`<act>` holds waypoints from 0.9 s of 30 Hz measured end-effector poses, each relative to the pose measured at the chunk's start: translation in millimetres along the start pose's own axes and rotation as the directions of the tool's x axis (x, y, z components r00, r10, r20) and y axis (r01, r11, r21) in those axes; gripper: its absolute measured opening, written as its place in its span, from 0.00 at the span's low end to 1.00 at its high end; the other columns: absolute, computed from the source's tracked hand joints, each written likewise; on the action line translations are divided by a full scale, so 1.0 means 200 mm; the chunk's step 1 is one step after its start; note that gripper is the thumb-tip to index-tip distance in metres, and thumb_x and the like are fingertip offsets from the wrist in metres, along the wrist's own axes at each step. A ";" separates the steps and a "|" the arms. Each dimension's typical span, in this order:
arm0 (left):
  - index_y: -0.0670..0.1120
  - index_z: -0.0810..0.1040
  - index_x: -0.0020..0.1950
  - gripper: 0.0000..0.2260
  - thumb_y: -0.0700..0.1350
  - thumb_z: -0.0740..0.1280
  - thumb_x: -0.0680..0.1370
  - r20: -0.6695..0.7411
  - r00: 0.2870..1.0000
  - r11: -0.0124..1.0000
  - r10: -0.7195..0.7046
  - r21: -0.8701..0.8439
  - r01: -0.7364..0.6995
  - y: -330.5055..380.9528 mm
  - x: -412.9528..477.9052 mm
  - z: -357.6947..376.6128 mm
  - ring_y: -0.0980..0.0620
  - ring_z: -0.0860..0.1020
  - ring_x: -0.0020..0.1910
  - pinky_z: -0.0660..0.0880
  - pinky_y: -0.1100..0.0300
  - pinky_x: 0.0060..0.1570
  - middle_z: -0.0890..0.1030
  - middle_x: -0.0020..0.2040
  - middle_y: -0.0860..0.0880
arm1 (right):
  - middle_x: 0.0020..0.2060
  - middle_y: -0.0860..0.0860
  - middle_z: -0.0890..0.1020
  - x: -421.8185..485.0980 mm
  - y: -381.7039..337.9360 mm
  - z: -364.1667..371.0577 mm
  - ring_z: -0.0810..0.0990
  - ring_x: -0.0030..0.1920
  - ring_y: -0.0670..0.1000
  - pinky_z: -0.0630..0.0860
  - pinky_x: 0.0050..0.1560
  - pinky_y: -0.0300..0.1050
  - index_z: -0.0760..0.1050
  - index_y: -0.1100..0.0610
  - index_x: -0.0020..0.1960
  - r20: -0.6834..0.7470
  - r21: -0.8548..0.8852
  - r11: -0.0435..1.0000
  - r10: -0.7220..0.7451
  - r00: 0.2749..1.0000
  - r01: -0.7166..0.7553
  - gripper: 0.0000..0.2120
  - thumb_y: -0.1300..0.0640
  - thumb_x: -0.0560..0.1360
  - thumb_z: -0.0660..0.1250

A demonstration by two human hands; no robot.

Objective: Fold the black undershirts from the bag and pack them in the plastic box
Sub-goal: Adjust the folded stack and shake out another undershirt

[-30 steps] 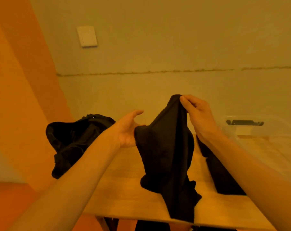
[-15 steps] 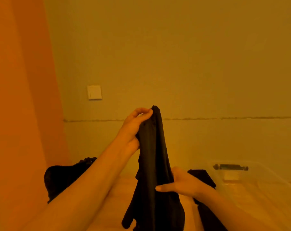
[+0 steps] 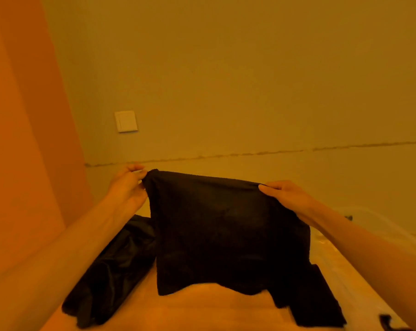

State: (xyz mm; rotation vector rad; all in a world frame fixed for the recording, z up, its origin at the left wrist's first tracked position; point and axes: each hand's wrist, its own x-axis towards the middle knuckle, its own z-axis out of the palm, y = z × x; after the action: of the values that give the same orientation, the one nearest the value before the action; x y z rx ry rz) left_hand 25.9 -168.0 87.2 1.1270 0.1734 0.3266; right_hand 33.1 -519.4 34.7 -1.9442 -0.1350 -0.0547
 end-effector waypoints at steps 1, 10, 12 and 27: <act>0.44 0.70 0.45 0.13 0.28 0.57 0.82 -0.024 0.999 0.998 -0.026 0.050 0.027 -0.04 0.01 -0.02 0.49 0.76 0.40 0.75 0.59 0.38 0.74 0.42 0.42 | 0.46 0.50 0.88 0.01 0.00 0.00 0.87 0.47 0.50 0.81 0.49 0.45 0.86 0.53 0.52 -0.040 -0.008 1.000 -0.022 0.999 0.021 0.12 0.47 0.81 0.66; 0.36 0.79 0.46 0.07 0.38 0.66 0.82 -0.019 0.833 0.701 -0.553 0.531 0.477 -0.35 -0.22 -0.17 0.42 0.80 0.42 0.82 0.55 0.32 0.83 0.36 0.39 | 0.45 0.44 0.85 0.06 -0.01 0.12 0.82 0.47 0.41 0.73 0.42 0.31 0.85 0.50 0.53 -0.127 -0.044 0.971 -0.238 0.963 0.235 0.13 0.48 0.83 0.62; 0.41 0.83 0.54 0.14 0.52 0.71 0.79 0.020 0.744 0.492 -0.668 0.762 0.421 -0.35 -0.25 -0.19 0.42 0.83 0.52 0.82 0.51 0.52 0.86 0.47 0.41 | 0.46 0.44 0.84 0.06 -0.02 0.16 0.80 0.45 0.35 0.72 0.42 0.27 0.84 0.53 0.53 -0.099 -0.080 0.951 -0.304 0.947 0.297 0.13 0.50 0.83 0.63; 0.44 0.73 0.46 0.09 0.45 0.59 0.83 0.578 0.810 0.985 -0.103 -0.055 0.165 -0.34 -0.20 0.01 0.47 0.84 0.49 0.82 0.50 0.53 0.82 0.45 0.43 | 0.58 0.42 0.83 0.05 0.00 0.52 0.80 0.61 0.44 0.73 0.65 0.48 0.69 0.43 0.74 0.390 0.013 0.983 -0.174 0.904 0.183 0.22 0.45 0.81 0.66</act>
State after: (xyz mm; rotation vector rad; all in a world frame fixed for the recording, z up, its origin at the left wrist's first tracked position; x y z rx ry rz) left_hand 0.0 -210.7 25.8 1.0578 -0.2989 -0.1422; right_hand 39.5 -422.9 -1.9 -1.9414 -0.5809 0.2142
